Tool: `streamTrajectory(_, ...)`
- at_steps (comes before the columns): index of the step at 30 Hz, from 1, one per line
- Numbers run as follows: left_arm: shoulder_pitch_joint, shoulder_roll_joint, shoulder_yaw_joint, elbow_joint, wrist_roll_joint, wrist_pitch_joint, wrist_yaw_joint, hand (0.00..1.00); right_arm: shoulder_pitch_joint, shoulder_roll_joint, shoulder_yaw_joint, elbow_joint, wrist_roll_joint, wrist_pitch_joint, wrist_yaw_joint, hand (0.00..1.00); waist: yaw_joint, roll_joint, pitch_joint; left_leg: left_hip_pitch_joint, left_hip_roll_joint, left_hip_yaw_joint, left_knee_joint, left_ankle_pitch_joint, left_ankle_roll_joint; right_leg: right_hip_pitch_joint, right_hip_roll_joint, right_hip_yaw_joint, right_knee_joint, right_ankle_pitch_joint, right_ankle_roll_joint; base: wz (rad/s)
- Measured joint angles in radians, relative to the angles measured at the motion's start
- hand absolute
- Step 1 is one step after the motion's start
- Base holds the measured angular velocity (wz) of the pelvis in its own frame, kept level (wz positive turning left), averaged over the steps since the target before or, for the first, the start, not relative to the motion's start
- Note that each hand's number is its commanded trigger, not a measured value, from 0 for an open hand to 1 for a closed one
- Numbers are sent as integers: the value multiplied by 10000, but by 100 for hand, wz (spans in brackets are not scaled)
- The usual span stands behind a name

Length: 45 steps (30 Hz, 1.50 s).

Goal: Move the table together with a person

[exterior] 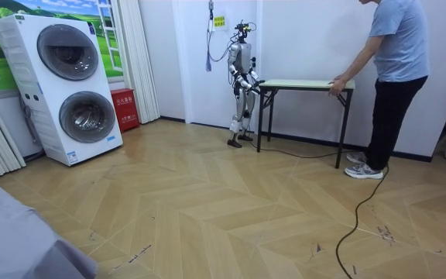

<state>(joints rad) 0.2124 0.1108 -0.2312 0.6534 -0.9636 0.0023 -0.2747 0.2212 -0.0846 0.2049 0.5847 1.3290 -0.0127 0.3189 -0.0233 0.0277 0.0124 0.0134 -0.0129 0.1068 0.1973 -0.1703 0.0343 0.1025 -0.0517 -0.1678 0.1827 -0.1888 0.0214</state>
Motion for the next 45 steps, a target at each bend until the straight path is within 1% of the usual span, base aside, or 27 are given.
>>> streamTrajectory(3, 66, 112, -37, 165, 182, 169, 148, 0, 0, -5, -4, 49, 53, 131, 103, 0, 13, -151, 84, -50, 4, -5, 23, 0, -1, -39, 1, -3, -9, 0, -1, 0)
streamTrajectory(6, 65, 140, -124, 166, 339, 216, 241, 0, 2, -12, -3, 60, 50, 152, 143, 0, 4, -135, 58, -81, 1, 5, 22, -2, 2, -153, -7, 0, 13, 1, -1, -3)
streamTrajectory(11, 53, 137, -123, 166, 346, 219, 274, 0, 16, -11, -13, 216, 97, 160, 421, 0, -2, 12, -10, -61, 4, 47, -13, -1, 2, -115, -8, 15, 12, 1, -1, -1)
streamTrajectory(13, 56, 138, -121, 167, 345, 219, 285, 0, 62, -13, -28, 216, 104, 160, 428, 0, 0, 74, -49, -29, 5, 40, -36, 0, 1, -113, -7, 14, 10, 1, -1, 0)
streamTrajectory(15, 55, 138, -108, 168, 348, 219, 289, 0, 68, -11, -28, 217, 103, 160, 428, 0, -5, 94, -63, -16, 6, 48, -49, 0, 0, -75, -6, 8, 11, 1, -1, 0)
streamTrajectory(23, 93, 157, -145, 348, 433, 212, 334, 0, 126, -16, -26, 348, 96, 163, 601, 0, -51, 5, -15, -10, 4, 69, -82, 0, 1, -42, -7, 4, 7, 1, -1, 0)
streamTrajectory(25, 70, 157, -123, 746, 583, 192, 335, 0, 132, -3, -76, 814, -45, 165, 892, 0, -50, -22, -9, -14, 6, 77, -56, 0, 1, -34, -5, 6, 6, 1, -1, 0)
streamTrajectory(28, 89, 167, 20, 1407, 656, 156, 410, 0, 280, -17, -259, 1535, -353, 173, 955, 0, -24, -73, 6, -33, 7, 108, -89, -1, 0, -56, -5, -16, 2, 1, 0, 0)
streamTrajectory(30, 147, 201, 137, 1585, 798, 99, 541, 0, 354, -76, -370, 1873, -750, 188, 980, 0, -37, -88, 15, -48, 9, 114, -88, -1, 0, -81, -9, -73, -1, 1, 0, 0)
streamTrajectory(33, 121, 195, 332, 1888, 1026, -16, 646, 0, 332, -173, -574, 2543, -1133, 240, 1040, 0, 3, -99, -8, -17, 18, 201, -111, -1, 1, -78, -17, -114, -2, 1, 0, -7)
streamTrajectory(35, 123, 192, 376, 2160, 1004, -77, 670, 0, 299, -210, -866, 2904, -1188, 252, 1107, 0, 6, -87, -21, 0, 16, 243, -116, -1, 1, -77, -25, -86, -8, 1, 0, -8)
streamTrajectory(37, 127, 183, 667, 2474, 949, -83, 666, 0, 269, -264, -1370, 3523, -1273, 253, 1166, 0, -3, -89, -35, 99, 18, 295, -134, -2, 1, -35, -19, 23, -17, 1, -1, -8)
streamTrajectory(39, 144, 201, 826, 2820, 953, -118, 666, 0, 290, -338, -1711, 3922, -1334, 233, 1273, 0, -22, -73, -43, 133, 19, 299, -135, -3, 3, 11, -18, 31, -18, 1, 0, -2)
streamTrajectory(40, 186, 204, 935, 3056, 952, -133, 666, 0, 254, -385, -1901, 4312, -1389, 230, 1308, 0, -32, -99, -38, 144, 21, 303, -136, -4, 3, 26, -18, 26, -16, 1, -1, 0)
streamTrajectory(41, 193, 210, 956, 3155, 952, -147, 671, 0, 257, -412, -1966, 4488, -1417, 224, 1307, 0, -37, -80, -54, 145, 22, 305, -132, -4, 3, 27, -19, 27, -15, 1, -1, 0)
streamTrajectory(42, 256, 220, 981, 3239, 957, -170, 671, 0, 275, -461, -2019, 4772, -1498, 213, 1300, 0, -52, -86, -55, 146, 23, 305, -122, -4, 2, 32, -19, 27, -13, 1, -1, 0)
streamTrajectory(45, 469, 208, 1015, 3511, 986, -175, 705, 0, 337, -446, -2077, 5294, -1565, 218, 1289, 0, -55, -123, -30, 159, 34, 305, -110, -4, 1, 61, -18, 24, -9, 1, 0, 0)
